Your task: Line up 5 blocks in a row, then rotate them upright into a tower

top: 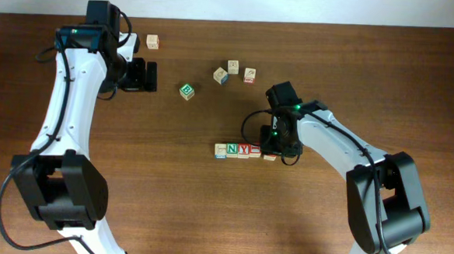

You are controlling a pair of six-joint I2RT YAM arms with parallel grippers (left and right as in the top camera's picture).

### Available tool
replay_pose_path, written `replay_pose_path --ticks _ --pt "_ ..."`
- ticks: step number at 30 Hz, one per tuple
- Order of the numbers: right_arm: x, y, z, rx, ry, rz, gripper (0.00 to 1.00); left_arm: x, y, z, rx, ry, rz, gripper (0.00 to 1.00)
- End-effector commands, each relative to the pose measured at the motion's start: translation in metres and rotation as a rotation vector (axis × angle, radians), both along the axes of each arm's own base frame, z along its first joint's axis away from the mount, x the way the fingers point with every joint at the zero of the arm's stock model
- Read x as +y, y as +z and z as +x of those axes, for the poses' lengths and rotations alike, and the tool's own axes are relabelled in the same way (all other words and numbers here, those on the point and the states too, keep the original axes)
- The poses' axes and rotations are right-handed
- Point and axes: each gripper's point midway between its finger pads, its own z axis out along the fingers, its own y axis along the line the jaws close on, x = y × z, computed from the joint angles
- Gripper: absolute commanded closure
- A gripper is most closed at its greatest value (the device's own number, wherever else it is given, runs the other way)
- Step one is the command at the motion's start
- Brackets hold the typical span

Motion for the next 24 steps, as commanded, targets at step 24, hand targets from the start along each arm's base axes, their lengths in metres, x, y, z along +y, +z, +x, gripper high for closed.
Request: replay_pose_path --ticks 24 --pt "-0.044 -0.012 -0.021 0.149 -0.246 -0.071 0.66 0.001 0.002 0.004 -0.011 0.012 0.001 0.01"
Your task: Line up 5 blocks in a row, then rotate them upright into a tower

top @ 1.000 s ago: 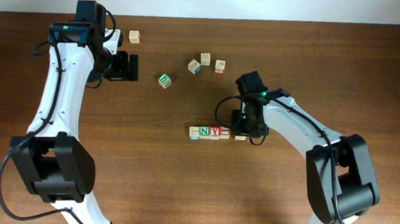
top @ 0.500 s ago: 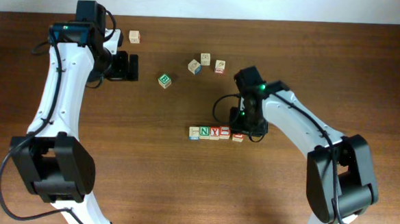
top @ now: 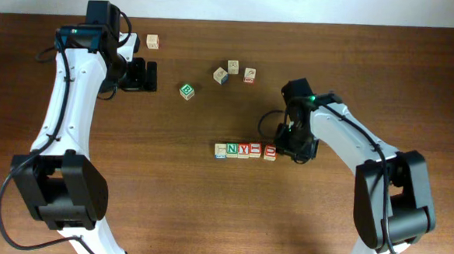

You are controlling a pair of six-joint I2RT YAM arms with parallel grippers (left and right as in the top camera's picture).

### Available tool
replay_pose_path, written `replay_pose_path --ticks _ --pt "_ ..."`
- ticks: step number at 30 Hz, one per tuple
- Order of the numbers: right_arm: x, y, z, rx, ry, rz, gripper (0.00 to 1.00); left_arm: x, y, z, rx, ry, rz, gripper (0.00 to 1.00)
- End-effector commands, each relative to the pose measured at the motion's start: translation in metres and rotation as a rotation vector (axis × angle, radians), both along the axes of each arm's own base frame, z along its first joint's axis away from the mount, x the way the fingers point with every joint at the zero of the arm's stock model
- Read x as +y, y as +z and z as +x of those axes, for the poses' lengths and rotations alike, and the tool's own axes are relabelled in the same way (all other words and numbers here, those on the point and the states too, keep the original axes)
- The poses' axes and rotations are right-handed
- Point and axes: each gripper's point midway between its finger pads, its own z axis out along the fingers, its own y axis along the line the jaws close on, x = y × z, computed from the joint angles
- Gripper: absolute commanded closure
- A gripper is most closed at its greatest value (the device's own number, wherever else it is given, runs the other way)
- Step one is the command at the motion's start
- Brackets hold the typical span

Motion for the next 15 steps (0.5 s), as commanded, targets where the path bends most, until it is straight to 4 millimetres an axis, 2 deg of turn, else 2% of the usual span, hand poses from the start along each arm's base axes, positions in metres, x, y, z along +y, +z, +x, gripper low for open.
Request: replay_pose_path --ticks 1,8,15 --pt "0.000 -0.014 -0.008 0.015 -0.014 -0.002 0.66 0.001 0.002 0.004 -0.010 0.012 0.001 0.01" --pt "0.016 -0.021 -0.005 -0.020 0.011 0.046 0.66 0.001 0.002 0.004 -0.010 0.012 0.001 0.01" --pt "0.018 -0.020 0.000 -0.043 0.023 0.053 0.66 0.001 0.002 0.004 -0.010 0.012 0.001 0.01"
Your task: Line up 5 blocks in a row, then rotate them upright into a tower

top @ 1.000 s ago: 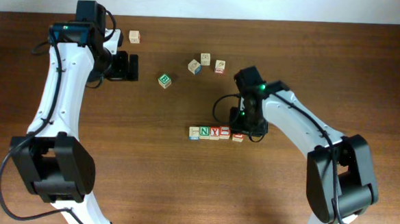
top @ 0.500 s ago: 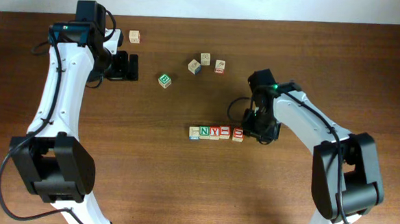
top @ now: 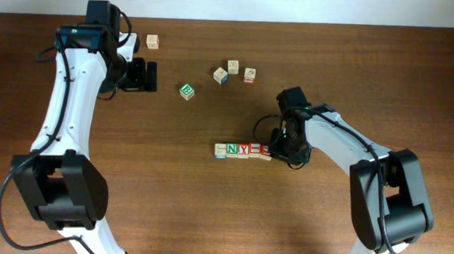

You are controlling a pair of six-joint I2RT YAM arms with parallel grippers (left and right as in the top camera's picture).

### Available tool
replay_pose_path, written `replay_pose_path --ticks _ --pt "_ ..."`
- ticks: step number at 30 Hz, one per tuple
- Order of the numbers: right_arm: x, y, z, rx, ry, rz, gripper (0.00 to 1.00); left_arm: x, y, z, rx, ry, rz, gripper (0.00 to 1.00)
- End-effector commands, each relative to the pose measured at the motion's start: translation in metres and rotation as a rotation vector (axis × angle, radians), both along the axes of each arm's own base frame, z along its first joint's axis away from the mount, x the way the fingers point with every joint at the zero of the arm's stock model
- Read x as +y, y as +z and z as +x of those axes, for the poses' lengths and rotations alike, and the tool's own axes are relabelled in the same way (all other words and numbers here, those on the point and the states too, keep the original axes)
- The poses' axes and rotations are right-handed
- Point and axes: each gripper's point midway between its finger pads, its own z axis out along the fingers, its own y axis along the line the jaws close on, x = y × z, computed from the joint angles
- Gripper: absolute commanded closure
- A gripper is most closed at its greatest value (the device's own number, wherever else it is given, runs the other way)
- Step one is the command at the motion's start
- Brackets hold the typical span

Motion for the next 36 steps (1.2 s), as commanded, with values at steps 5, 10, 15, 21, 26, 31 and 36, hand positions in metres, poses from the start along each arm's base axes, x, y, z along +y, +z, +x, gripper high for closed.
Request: replay_pose_path --ticks 5,10,15,21,26,31,36 --pt "0.006 -0.003 0.008 -0.050 0.095 0.017 0.65 0.001 0.002 0.004 -0.011 0.012 0.001 0.01" --pt "0.013 -0.001 0.014 -0.092 0.186 0.050 0.65 0.001 0.002 0.004 -0.011 0.012 0.001 0.01" --pt "0.013 -0.001 0.014 -0.091 0.186 0.051 0.65 0.001 0.002 0.004 -0.011 0.012 0.001 0.01" --pt "-0.001 0.011 0.017 -0.052 0.143 0.044 0.60 0.001 0.002 0.004 -0.010 0.012 0.001 0.01" --pt "-0.014 0.043 0.036 -0.062 0.143 0.091 0.60 0.001 0.002 0.004 -0.010 0.012 0.001 0.01" --pt "-0.027 0.054 0.040 -0.064 0.161 0.103 0.66 0.001 0.003 0.005 -0.012 0.012 0.001 0.01" --pt "-0.020 0.057 0.027 -0.037 0.262 0.216 0.69 -0.022 0.006 0.003 -0.006 -0.014 -0.132 0.01"
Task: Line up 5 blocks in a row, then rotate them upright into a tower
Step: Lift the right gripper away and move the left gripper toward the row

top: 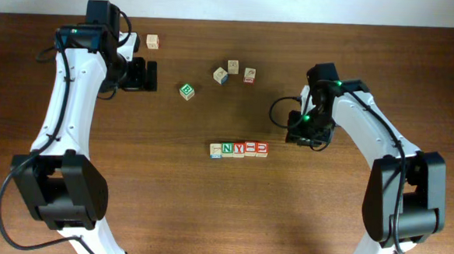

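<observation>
A row of several letter blocks [239, 149] lies at the table's centre, touching side by side, with N and Y faces showing. Its rightmost block [262, 148] shows a red mark on top. My right gripper [305, 137] hangs to the right of the row, a clear gap away from that block, and looks open with nothing in it. Loose blocks lie farther back: a green-lettered one [186, 91], a cluster of three [233, 71], and one at the far left [152, 41]. My left gripper [147, 75] rests near the far left, and its fingers are too dark to read.
The brown wooden table [130, 192] carries only the blocks and both arms. The left arm's white links run down the left side, and the right arm comes in from the lower right.
My right gripper was down against the right end of the row; it now sits up and to the right, apart from it. The row lies slightly farther left. The left arm is unchanged.
At first my right gripper covered the rightmost block of the row. Then it stood just right of the row with that block exposed, then was back against it. Now it is away from the row, and the end block shows a different top face.
</observation>
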You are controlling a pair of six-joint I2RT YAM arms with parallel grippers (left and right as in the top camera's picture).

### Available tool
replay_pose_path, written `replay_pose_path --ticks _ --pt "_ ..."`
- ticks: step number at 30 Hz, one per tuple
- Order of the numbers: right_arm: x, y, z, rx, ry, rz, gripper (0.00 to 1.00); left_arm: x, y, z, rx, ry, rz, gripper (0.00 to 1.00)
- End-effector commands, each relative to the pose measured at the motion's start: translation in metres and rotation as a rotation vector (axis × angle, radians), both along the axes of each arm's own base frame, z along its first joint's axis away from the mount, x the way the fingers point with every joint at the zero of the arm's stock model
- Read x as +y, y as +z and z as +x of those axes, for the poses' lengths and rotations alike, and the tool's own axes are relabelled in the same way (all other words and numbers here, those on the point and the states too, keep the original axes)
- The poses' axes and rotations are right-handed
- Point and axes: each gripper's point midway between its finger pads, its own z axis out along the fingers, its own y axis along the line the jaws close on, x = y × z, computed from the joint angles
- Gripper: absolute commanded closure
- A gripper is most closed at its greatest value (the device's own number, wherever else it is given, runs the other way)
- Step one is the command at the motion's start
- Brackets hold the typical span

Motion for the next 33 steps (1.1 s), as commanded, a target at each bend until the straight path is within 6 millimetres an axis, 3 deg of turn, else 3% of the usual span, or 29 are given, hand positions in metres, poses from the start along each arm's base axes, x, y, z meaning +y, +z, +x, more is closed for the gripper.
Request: replay_pose_path --ticks 1,2,3,4,6,8,9,13,20,25,30,33 --pt "0.010 0.008 0.001 -0.025 0.090 0.110 0.69 -0.028 0.006 -0.002 0.011 -0.026 -0.167 0.01" --pt "0.011 0.009 0.000 -0.026 0.096 0.122 0.69 -0.034 0.007 -0.004 0.019 -0.036 -0.201 0.02" --pt "0.011 0.008 -0.001 -0.027 0.106 0.130 0.69 -0.038 0.006 -0.006 0.027 -0.042 -0.223 0.13" --pt "0.011 0.007 -0.002 -0.026 0.110 0.131 0.69 -0.042 0.003 -0.009 0.042 -0.043 -0.232 0.31" --pt "0.011 0.001 -0.004 -0.021 0.107 0.130 0.71 -0.043 -0.010 -0.016 0.090 0.001 -0.223 0.52" --pt "0.010 -0.007 -0.006 -0.014 0.074 0.131 0.75 -0.038 -0.028 -0.023 0.137 0.088 -0.189 0.87" --pt "0.011 -0.012 -0.007 -0.007 0.049 0.137 0.77 -0.036 -0.035 -0.025 0.151 0.117 -0.173 1.00" --pt "0.028 -0.027 -0.012 -0.026 0.031 0.257 0.81 -0.040 -0.074 -0.035 0.198 0.192 -0.156 1.00" --pt "0.029 -0.038 -0.006 -0.075 0.023 0.267 0.93 -0.083 -0.123 -0.058 0.249 0.126 -0.339 1.00" --pt "0.031 -0.039 -0.002 -0.097 0.027 0.270 0.95 -0.099 -0.139 -0.073 0.278 0.101 -0.436 1.00" --pt "0.031 -0.039 -0.002 -0.097 0.029 0.271 0.96 -0.118 -0.140 -0.078 0.263 0.029 -0.516 1.00" --pt "0.031 -0.039 -0.002 -0.096 0.028 0.270 0.96 -0.129 -0.148 -0.095 0.311 0.000 -0.505 1.00"
